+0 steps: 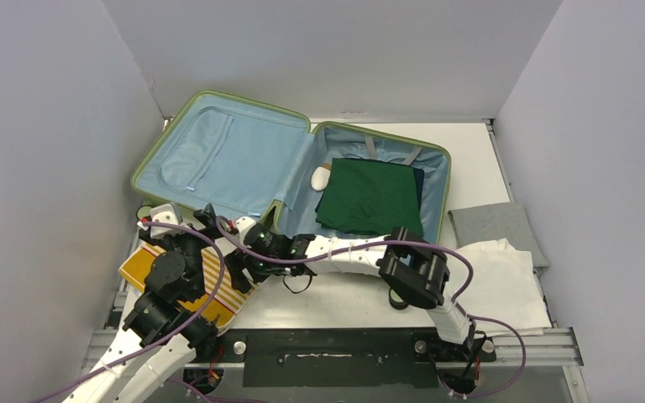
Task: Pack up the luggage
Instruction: Move the household item to the center of the board, then pick up the household item at the center of the board.
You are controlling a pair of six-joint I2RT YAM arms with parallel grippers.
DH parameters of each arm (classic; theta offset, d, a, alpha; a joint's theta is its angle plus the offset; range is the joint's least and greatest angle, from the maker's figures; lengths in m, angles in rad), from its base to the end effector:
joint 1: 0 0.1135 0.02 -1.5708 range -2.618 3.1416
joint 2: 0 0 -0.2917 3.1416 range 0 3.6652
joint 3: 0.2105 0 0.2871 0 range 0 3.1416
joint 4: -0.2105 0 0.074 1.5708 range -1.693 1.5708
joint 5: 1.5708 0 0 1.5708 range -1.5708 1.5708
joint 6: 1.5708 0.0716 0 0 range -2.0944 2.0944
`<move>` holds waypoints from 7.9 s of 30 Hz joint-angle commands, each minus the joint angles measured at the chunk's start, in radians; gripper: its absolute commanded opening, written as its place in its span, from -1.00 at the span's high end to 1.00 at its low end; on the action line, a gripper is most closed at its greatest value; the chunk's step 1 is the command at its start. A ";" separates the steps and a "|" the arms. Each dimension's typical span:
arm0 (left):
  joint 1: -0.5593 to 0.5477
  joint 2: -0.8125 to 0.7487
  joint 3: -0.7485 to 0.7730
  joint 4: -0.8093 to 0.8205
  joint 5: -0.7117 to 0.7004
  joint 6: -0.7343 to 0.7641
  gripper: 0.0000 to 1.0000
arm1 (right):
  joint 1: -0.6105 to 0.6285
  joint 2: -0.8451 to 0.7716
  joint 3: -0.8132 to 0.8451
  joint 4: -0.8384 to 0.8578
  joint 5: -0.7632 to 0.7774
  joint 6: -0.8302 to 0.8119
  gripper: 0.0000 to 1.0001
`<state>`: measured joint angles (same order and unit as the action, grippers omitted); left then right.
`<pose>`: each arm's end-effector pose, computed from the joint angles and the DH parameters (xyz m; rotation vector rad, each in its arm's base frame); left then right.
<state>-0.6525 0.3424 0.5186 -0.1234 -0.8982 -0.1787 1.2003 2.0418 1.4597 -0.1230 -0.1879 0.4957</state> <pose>0.1370 -0.0342 0.3260 -0.3554 1.4963 0.0210 0.1794 0.4987 0.1756 -0.9685 2.3179 1.0261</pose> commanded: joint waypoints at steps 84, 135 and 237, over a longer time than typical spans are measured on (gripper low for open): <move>0.042 0.087 0.008 0.060 0.134 -0.023 -0.60 | 0.228 -0.678 -0.902 -0.010 0.236 1.163 -0.68; 0.034 0.096 0.017 0.030 0.143 -0.035 -0.60 | 0.200 -0.740 -0.874 -0.067 0.306 1.004 -0.69; -0.423 0.646 0.071 -0.549 0.469 -0.899 -0.95 | 0.013 -1.320 -1.025 -0.590 0.438 0.767 1.00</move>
<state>-1.0546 0.9543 0.6025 -0.6411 -0.3096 -0.9337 1.2224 0.7246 0.4393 -0.7700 0.2203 1.2831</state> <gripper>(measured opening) 0.973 0.118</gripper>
